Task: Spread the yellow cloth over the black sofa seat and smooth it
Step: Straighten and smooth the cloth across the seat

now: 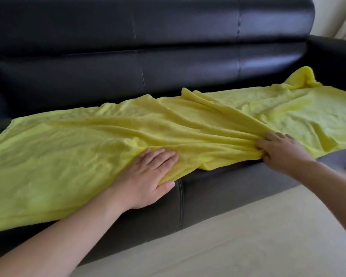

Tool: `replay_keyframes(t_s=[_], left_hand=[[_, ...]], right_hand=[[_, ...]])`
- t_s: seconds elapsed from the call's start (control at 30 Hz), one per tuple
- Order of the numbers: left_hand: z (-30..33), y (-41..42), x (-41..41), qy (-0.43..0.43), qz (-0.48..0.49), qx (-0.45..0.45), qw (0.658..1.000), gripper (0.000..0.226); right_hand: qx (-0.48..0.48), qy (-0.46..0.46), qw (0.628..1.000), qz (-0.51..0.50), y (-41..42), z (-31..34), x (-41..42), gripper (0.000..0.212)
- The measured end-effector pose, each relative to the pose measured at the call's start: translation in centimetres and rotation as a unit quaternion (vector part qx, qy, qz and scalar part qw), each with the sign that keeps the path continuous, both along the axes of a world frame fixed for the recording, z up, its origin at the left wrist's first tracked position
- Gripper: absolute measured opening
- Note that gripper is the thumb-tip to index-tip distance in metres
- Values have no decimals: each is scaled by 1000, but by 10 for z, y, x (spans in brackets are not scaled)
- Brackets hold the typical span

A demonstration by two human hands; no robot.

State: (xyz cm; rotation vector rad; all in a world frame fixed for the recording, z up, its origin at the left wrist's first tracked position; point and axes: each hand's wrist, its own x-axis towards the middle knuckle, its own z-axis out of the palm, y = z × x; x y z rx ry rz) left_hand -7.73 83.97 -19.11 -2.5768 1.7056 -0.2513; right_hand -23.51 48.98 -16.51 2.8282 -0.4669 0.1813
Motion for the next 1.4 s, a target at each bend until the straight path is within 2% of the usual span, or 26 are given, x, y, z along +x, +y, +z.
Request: replay_keyframes(t_s=[0.1,0.2,0.23,0.3,0.37,0.53,0.63,0.7,0.77,0.9,1.07,1.13,1.2,1.27,1.3,1.33,1.4], left_hand=[[1,0,-1,8,-5,15,1000,62],[1,1,0,19,-7,24,1000,55],[1,2,1,19,-8,21,1000,54],[2,3,1,22,-8,18,1000,54],[3,4,1,27,-11,20,999,54],[2,6,3,47,-38,5,998,50],[0,10,4,44,-64,5,997,48],[-1,10,5,30,-73,7,997,48],[-2,10,6,23,-76,3,997,48],[-6,10,8,-1,-97,-5,995,47],[-12,13,9,-45,-143,9,989,47],[-13,12,7,-47,-146,4,988,47],[-9,12,4,-36,-148,-6,988,48],[3,15,1,4,-137,-45,990,53],[11,17,2,35,-121,-88,988,55],[21,19,6,70,-88,-145,983,55],[39,26,27,106,47,-240,964,58]], right_hand=[[-58,52,992,-98,-22,11,-4,33],[-38,-12,995,-95,5,3,10,40],[-9,-57,996,-65,16,-3,12,44],[60,-146,985,68,41,-18,9,48],[101,-165,966,172,65,-29,7,44],[144,-209,943,218,63,-40,21,26],[86,-221,936,259,53,-36,16,20],[25,-216,933,288,49,-33,10,25],[3,-217,929,300,43,-36,4,29],[1,-207,934,290,39,-43,1,31],[11,-185,945,270,54,-32,4,25],[46,-198,943,264,62,-22,9,29],[118,-249,933,229,72,-4,24,31],[176,-267,931,178,85,17,50,31],[193,-241,939,154,92,26,65,30],[198,-198,951,133,100,33,81,32],[195,-109,968,116,121,41,116,41]])
